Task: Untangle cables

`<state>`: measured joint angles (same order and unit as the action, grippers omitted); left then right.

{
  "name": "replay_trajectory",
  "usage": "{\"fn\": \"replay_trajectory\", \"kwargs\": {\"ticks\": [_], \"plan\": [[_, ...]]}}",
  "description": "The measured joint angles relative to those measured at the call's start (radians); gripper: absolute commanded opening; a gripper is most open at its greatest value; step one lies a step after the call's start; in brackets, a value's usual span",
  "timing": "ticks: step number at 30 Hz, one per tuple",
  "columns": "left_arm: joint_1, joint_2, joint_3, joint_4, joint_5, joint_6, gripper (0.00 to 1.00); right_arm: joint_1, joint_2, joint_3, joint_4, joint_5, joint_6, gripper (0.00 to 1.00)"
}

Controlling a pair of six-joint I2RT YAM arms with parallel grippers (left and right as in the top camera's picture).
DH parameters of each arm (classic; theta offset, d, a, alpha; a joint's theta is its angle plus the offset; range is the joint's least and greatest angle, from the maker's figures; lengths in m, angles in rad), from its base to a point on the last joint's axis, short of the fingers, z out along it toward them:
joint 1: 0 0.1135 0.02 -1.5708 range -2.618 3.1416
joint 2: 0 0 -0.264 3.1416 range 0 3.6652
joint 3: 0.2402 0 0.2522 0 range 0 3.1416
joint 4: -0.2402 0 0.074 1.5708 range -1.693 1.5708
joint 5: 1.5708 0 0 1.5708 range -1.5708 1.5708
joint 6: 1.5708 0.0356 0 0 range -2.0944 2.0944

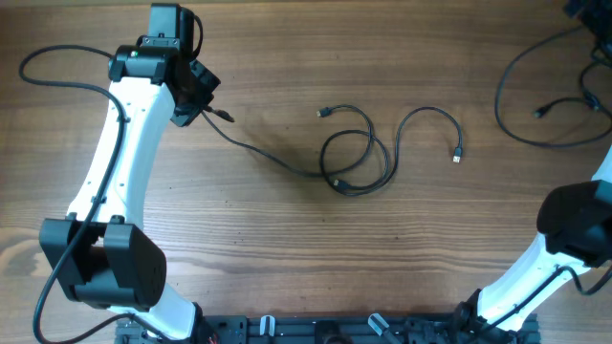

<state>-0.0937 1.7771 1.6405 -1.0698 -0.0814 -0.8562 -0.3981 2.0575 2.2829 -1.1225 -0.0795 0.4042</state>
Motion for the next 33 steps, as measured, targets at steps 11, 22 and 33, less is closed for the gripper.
{"fn": "replay_trajectory", "kwargs": {"ticks": [11, 22, 33], "plan": [[0.001, -0.023, 0.003, 0.159, 0.293, 0.198, 0.04, 0.137, 0.001, -0.002, -0.281, -0.507, -0.414, 0.92], [0.351, -0.358, 0.189, 0.080, 0.312, 0.021, 0.04, 0.404, 0.001, -0.002, -0.342, -0.388, -0.428, 0.90], [-0.095, -0.026, 0.192, -0.173, 0.332, 0.077, 0.04, 0.421, 0.000, -0.109, -0.388, -0.319, -0.409, 0.81]]}}
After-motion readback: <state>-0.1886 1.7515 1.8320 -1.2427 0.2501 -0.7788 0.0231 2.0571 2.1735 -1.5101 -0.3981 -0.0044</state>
